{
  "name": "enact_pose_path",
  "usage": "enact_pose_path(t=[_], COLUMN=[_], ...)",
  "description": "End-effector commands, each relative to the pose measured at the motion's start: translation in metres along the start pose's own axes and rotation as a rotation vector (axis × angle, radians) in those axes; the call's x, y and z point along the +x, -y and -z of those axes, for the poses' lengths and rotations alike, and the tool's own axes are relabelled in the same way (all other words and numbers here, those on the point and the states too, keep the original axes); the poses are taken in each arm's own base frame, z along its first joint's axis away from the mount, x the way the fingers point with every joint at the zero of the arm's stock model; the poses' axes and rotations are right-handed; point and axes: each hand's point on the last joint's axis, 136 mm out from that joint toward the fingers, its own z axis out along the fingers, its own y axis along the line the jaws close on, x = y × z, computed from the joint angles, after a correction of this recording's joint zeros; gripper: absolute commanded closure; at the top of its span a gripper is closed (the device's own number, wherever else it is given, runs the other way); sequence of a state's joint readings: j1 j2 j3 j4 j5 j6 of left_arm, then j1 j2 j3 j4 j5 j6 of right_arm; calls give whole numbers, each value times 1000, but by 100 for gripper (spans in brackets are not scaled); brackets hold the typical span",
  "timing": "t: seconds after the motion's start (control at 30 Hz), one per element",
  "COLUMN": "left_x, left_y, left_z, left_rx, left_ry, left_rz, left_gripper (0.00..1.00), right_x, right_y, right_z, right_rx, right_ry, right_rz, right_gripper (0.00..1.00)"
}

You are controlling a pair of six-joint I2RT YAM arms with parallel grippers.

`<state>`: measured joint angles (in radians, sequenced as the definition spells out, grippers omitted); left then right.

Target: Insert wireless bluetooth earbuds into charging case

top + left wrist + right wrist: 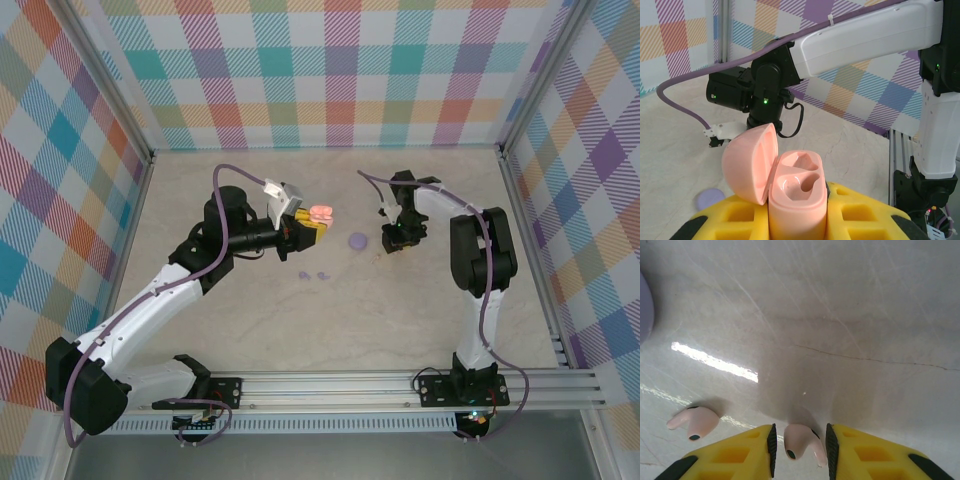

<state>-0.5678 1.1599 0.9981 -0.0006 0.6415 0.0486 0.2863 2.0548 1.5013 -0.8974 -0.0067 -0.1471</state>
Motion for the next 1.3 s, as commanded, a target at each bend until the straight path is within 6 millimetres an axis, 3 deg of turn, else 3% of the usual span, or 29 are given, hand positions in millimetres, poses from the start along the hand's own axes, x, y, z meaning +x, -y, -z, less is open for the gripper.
enact_pose_path(t=[0.0, 0.43, 0.77, 1.03, 1.27], left_x=[-3, -2, -3, -2, 9], left_y=[10, 10, 10, 9, -6], left_z=[4, 4, 5, 4, -4], left_rx=[15, 12, 10, 6, -43], left_ry=[8, 6, 8, 3, -31], left_rz=[-17, -16, -17, -13, 66], left_gripper=[93, 93, 93, 93, 94], right_x=[8, 13, 15, 9, -3], right_y=[-1, 0, 8, 8, -9], right_z=[-12, -17, -19, -7, 17], right_rx=[6, 22, 69, 29, -116], right_ry=[-42, -58, -64, -28, 84], right_rz=[8, 5, -47, -216, -278], right_gripper=[67, 70, 80, 82, 82])
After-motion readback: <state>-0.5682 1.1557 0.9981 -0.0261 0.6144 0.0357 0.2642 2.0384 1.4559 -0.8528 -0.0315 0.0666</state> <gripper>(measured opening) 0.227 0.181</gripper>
